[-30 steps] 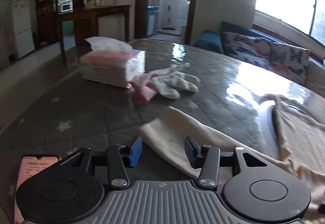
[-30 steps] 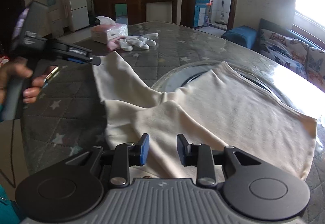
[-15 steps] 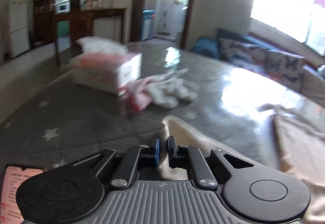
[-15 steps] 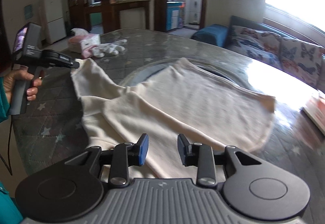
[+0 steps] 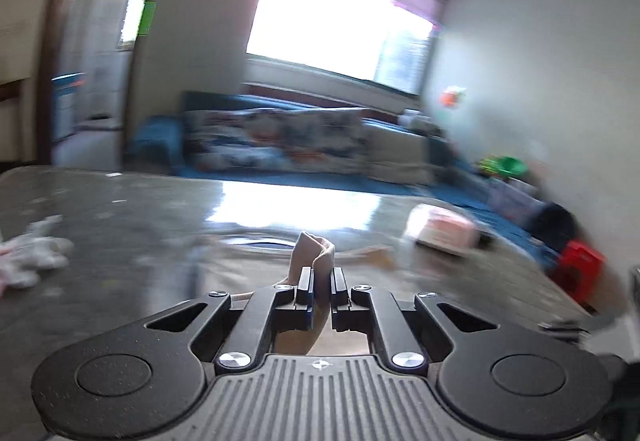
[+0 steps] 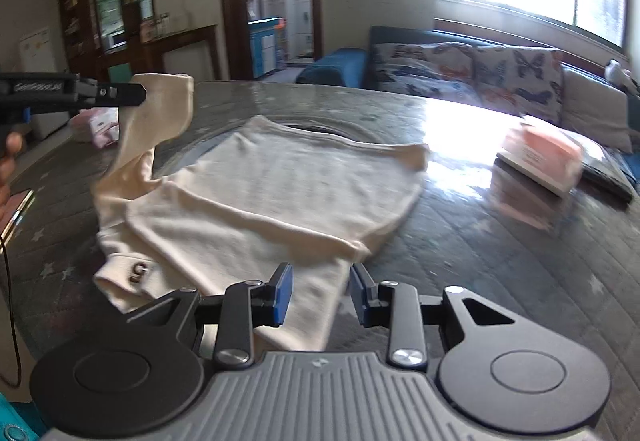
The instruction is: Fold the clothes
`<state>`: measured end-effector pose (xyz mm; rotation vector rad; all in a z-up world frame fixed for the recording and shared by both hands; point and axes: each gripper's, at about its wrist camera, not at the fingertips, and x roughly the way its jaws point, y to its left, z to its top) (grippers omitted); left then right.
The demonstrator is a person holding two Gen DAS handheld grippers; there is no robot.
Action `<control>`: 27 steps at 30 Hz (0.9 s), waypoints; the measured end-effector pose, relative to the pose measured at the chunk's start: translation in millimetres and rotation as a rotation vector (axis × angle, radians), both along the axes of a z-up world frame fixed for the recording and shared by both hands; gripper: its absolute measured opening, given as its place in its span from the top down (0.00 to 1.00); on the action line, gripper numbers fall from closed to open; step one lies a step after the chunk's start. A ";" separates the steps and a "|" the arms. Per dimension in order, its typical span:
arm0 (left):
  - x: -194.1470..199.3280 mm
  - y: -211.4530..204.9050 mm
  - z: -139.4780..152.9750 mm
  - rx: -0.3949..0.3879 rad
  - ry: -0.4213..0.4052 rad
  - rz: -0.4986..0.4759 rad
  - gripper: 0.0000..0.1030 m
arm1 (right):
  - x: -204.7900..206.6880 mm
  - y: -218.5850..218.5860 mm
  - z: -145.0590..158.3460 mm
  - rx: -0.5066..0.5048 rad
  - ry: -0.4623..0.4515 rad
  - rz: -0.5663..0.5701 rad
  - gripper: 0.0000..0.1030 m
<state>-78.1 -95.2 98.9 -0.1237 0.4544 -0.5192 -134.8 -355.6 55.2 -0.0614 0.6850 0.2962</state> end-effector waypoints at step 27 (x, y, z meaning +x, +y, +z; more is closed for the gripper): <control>8.5 -16.0 -50.3 0.106 0.189 -0.125 0.70 | 23.8 28.2 2.3 0.012 -0.016 0.074 0.70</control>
